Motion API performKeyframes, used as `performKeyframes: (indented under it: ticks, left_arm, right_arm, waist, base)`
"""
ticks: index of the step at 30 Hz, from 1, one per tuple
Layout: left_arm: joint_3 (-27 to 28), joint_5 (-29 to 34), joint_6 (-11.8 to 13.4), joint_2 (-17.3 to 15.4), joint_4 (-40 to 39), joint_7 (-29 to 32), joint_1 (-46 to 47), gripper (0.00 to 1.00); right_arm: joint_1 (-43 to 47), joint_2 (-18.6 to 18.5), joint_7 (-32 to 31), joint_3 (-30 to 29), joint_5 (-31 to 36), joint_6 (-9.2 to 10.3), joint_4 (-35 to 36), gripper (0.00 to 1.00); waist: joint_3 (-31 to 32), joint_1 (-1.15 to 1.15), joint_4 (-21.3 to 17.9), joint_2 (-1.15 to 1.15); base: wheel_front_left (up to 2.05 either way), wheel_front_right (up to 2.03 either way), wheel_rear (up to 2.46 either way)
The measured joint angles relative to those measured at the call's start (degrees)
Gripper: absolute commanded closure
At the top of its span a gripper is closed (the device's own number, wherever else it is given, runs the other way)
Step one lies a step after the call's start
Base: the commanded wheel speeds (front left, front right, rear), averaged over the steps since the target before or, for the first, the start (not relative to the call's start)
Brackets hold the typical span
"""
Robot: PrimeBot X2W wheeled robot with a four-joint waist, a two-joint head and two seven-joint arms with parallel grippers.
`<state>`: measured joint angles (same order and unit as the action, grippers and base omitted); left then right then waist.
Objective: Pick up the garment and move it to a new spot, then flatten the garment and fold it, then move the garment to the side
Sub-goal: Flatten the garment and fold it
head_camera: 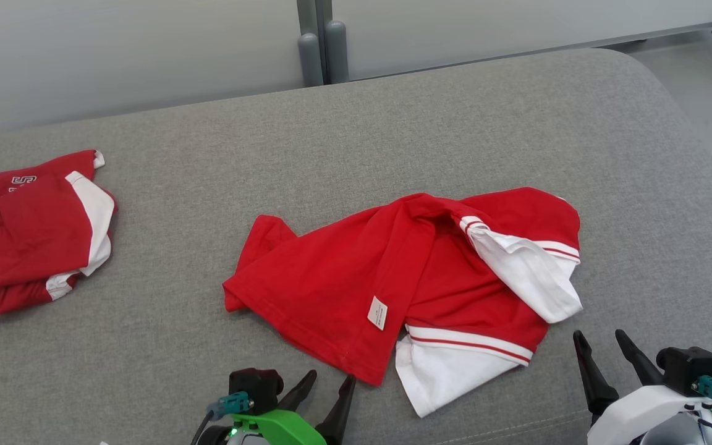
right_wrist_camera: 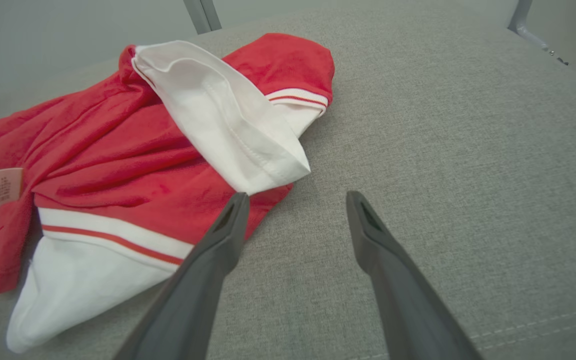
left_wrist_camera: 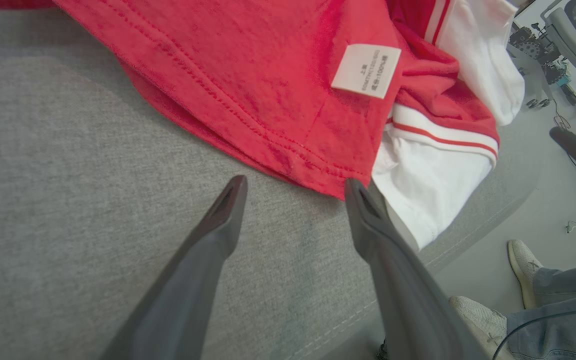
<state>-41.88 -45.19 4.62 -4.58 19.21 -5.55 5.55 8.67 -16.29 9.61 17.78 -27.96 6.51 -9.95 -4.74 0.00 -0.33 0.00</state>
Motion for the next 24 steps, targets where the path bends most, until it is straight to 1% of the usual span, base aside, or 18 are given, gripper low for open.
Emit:
performKeyframes:
  ticks: [3, 8, 13, 15, 17, 19, 24]
  left_arm:
    - [-0.4, 0.8, 0.0, 0.0, 0.0, 0.1, 0.2, 0.0]
    - [-0.2, 0.1, 0.0, 0.1, 0.7, 1.5, 0.4, 0.0]
    - [2.1, -4.2, 0.0, 0.6, 1.0, 2.0, 0.4, 0.0]
    - [2.5, -5.7, -0.6, 0.9, 0.9, 2.5, 0.4, 0.0]
    - [2.7, -7.4, -0.6, 1.3, 0.9, 2.6, 0.4, 0.01]
    - [2.9, -8.2, -0.9, 1.5, 0.9, 3.0, 0.4, 0.06]
    - [2.9, -8.4, -1.1, 1.5, 0.9, 3.1, 0.5, 0.24]
  right_arm:
    - [0.0, 0.0, 0.0, 0.1, 0.2, 0.0, 0.3, 0.0]
    - [-0.3, 0.1, -0.1, 0.6, 0.2, 0.0, 0.4, 0.0]
    - [-1.2, 0.3, -0.1, 0.5, 0.2, 0.12, 0.4, 0.0]
    - [-1.2, 0.3, -0.1, 0.2, 0.2, 0.13, 0.4, 0.0]
    - [-1.2, 0.3, -0.1, -0.1, 0.2, 0.14, 0.4, 0.0]
    - [-1.2, 0.3, -0.1, -0.1, 0.2, 0.14, 0.4, 0.0]
    - [-1.2, 0.5, -0.1, -0.1, 0.2, 0.14, 0.4, 0.0]
  waist:
    - [-0.7, 0.0, -0.4, 0.0]
    - [-1.7, 0.0, -1.2, 0.0]
    - [-2.3, 0.0, -2.3, 0.0]
    - [-2.5, 0.0, -2.6, 0.0]
    - [-2.6, 0.0, -2.7, 0.0]
    - [-2.6, 0.0, -2.8, 0.0]
    - [-2.7, 0.0, -3.0, 0.0]
  base:
    - [0.0, 0.0, 0.0]
    - [0.0, 0.0, 0.0]
    - [0.0, 0.0, 0.0]
    - [0.0, 0.0, 0.0]
    - [0.0, 0.0, 0.0]
    - [0.0, 0.0, 0.0]
    - [0.0, 0.0, 0.0]
